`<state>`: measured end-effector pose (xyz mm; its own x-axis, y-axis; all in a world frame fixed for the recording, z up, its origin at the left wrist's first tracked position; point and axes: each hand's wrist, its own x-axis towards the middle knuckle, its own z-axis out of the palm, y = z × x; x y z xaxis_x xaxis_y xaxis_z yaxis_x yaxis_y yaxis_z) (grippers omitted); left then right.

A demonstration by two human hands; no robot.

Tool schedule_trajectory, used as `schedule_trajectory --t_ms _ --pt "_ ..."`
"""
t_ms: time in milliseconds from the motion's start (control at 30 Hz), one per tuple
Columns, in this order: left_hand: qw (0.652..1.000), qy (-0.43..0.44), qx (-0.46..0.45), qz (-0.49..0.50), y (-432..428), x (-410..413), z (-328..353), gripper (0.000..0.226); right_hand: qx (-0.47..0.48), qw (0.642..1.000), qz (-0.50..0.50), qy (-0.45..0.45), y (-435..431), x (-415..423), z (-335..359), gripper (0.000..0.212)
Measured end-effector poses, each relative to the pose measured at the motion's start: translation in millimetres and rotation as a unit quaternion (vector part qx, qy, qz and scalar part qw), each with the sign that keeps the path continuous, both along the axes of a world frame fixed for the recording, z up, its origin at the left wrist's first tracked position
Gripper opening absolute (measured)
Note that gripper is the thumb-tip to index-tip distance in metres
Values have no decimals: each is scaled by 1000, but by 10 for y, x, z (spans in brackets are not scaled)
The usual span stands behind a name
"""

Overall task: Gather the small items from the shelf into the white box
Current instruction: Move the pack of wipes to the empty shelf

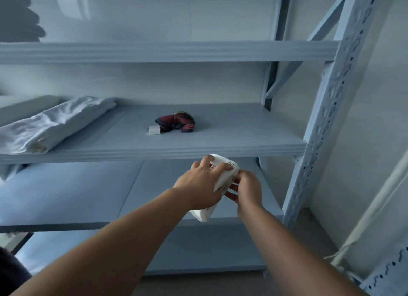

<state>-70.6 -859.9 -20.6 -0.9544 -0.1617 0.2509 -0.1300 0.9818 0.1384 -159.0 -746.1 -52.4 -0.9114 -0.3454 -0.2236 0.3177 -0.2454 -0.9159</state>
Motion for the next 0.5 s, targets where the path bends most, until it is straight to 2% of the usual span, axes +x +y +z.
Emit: schedule_trajectory --t_ms 267,500 --pt "999 10 -12 44 -392 -571 225 70 -8 998 37 49 -501 -651 166 32" --pt "997 54 5 63 -882 -1012 324 69 2 997 25 77 -1067 -1176 309 29"
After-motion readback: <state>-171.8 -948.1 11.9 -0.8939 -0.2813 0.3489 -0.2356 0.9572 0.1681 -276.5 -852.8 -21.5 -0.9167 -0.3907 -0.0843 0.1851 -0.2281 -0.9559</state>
